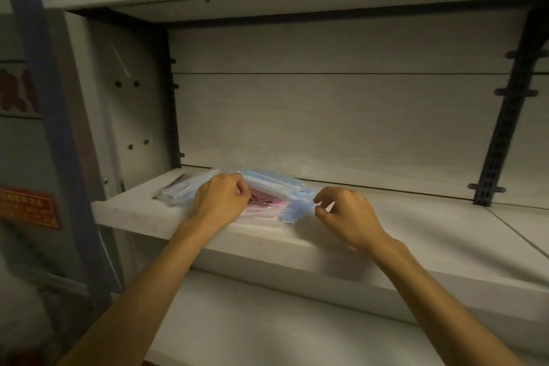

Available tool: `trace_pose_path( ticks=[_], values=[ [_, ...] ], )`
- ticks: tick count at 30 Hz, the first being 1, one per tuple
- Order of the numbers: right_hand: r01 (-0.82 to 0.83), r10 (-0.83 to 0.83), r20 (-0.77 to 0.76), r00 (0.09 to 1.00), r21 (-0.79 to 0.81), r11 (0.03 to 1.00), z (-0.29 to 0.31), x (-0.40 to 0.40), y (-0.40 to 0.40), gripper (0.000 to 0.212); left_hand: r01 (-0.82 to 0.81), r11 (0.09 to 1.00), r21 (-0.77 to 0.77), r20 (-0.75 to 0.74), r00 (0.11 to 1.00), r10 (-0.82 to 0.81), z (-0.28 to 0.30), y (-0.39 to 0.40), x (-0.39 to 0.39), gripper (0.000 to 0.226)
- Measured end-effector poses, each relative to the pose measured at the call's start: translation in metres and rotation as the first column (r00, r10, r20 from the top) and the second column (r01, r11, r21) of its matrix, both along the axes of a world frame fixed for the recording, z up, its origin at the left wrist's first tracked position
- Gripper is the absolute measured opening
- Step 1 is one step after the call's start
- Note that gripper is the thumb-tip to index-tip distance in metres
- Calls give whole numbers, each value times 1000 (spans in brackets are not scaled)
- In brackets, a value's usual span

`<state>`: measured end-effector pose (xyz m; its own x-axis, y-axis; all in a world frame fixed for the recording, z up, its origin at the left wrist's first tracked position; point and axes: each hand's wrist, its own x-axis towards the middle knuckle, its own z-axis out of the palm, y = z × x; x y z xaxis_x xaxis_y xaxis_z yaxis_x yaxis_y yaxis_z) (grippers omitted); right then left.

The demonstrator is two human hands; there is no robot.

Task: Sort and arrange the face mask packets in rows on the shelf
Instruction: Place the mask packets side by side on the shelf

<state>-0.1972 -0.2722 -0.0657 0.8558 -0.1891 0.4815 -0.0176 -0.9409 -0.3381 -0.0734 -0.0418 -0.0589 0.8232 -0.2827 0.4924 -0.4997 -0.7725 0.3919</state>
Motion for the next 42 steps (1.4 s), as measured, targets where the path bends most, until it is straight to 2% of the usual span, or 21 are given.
trace_pose_path(
  ticks=[5, 7, 10, 13, 16, 18, 21, 24, 26, 28, 30, 32, 35, 37, 40, 42],
  values=[
    [57, -57, -24, 998, 12, 998, 3, 38, 12, 21, -11, 998, 64, 68, 998, 7, 4, -9, 59, 13],
    [80, -80, -21, 997, 26, 996, 5, 51, 17, 21, -38, 996, 84, 70, 997, 32, 8, -15, 84, 22],
    [122, -121, -15, 993, 48, 991, 10, 64, 21, 19, -77, 987, 144, -15, 997, 80, 12, -30, 115, 52],
    [172, -170, -34, 985, 116, 978, 12, 69, 17, 17, -99, 955, 281, -154, 977, 147, 13, -41, 137, 86],
    [227, -224, -41, 974, 126, 966, 11, 67, 10, 17, -76, 951, 300, -236, 960, 152, 15, -39, 151, 98],
    [252, -248, -44, 968, 117, 961, 9, 66, 6, 17, -39, 976, 212, -292, 951, 101, 15, -31, 160, 93],
    [276, -273, -45, 961, 108, 955, 6, 68, 3, 17, 21, 994, -103, -408, 911, -62, 11, -17, 173, 98],
    [286, -282, -50, 958, 103, 953, 4, 71, 6, 17, 31, 916, -401, -456, 860, -229, 7, -7, 180, 118],
    [284, -280, -54, 959, 107, 953, 4, 76, 8, 18, 18, 852, -523, -467, 830, -305, 6, -3, 183, 130],
    [280, -275, -60, 959, 105, 954, 4, 81, 11, 19, 0, 831, -557, -482, 814, -323, 5, 0, 185, 118],
    [277, -271, -68, 960, 103, 955, 4, 87, 13, 20, -32, 842, -538, -504, 813, -291, 8, 6, 184, 93],
    [279, -273, -72, 959, 107, 954, 5, 93, 15, 21, -82, 870, -485, -519, 828, -211, 10, 8, 178, 88],
    [292, -286, -68, 956, 104, 951, 9, 102, 18, 23, -99, 981, -164, -490, 872, 6, 14, 14, 166, 126],
    [295, -289, -69, 955, 100, 950, 12, 108, 21, 25, -25, 999, -45, -520, 854, -3, 18, 19, 163, 138],
    [280, -275, -60, 960, 98, 955, 16, 119, 23, 26, 32, 996, -81, -606, 792, -75, 20, 23, 167, 142],
    [264, -259, -60, 964, 101, 959, 18, 128, 23, 26, 32, 980, -195, -618, 772, -148, 18, 23, 170, 130]
  ],
)
